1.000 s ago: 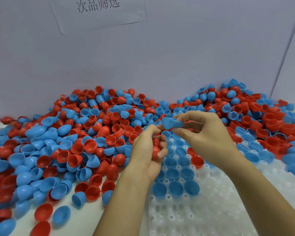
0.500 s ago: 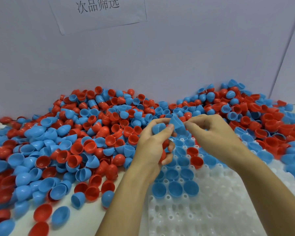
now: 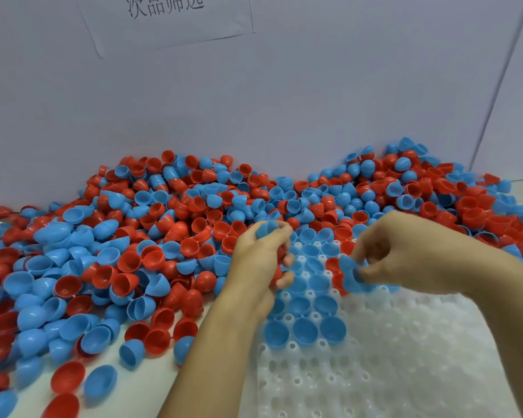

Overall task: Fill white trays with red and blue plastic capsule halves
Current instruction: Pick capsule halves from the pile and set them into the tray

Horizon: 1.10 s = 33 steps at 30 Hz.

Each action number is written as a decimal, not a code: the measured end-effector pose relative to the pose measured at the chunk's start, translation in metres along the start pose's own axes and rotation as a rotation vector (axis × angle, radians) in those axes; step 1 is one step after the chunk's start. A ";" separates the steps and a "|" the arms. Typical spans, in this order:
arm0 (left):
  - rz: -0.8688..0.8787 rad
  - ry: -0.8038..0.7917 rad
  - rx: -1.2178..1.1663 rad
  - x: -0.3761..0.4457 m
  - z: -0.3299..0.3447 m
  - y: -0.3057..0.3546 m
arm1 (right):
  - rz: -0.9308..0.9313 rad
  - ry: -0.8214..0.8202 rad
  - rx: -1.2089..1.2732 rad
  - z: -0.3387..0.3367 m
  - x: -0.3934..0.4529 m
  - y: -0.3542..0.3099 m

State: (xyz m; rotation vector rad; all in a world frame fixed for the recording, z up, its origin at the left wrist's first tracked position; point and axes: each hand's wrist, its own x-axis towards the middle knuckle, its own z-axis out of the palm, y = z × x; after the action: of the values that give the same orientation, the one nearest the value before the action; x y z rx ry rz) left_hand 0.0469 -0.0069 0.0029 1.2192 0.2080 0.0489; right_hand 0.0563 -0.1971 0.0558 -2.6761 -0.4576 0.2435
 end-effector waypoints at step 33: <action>-0.047 -0.138 0.098 -0.001 0.007 -0.001 | -0.268 0.389 0.506 0.031 0.020 -0.019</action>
State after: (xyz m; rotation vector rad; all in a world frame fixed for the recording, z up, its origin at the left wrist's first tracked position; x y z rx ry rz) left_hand 0.0470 -0.0135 0.0043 1.3096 0.1195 -0.0868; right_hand 0.0623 -0.1621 0.0336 -2.0722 -0.5375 -0.2131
